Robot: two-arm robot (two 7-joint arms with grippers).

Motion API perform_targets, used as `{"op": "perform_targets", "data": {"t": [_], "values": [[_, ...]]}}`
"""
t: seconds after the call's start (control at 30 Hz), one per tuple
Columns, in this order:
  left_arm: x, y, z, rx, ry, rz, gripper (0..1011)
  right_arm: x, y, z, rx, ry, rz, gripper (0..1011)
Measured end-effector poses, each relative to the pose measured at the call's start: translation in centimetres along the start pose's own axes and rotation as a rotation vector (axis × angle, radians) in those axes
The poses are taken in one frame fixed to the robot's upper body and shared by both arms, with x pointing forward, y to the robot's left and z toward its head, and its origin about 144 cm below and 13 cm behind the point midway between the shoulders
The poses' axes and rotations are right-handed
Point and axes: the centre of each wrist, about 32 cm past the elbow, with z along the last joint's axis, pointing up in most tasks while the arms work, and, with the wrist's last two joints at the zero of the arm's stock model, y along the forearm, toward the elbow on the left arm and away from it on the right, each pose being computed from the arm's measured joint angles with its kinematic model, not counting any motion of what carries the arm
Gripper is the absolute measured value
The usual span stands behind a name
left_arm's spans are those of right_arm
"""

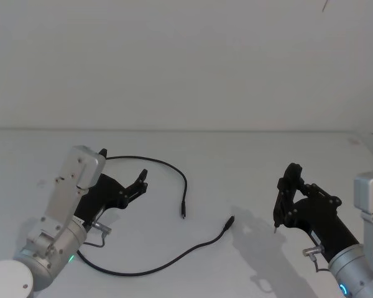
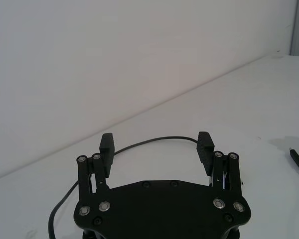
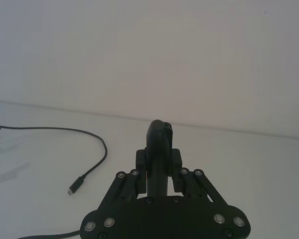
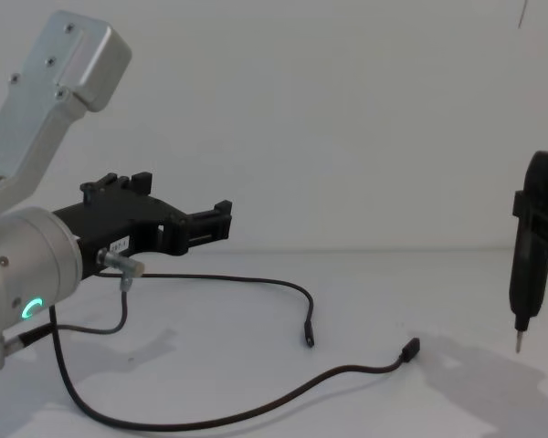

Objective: Pick up the data cable with the one hand.

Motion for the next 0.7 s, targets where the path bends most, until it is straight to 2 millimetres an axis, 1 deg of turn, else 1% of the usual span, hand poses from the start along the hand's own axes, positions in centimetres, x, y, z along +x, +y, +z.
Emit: {"op": "perform_targets", "data": {"t": [0.7], "values": [[0.05,0.00,0.03,-0.006,-0.002,-0.009,1001,0.00,0.00,0.00,0.000,0.000,0.000,279]]}}
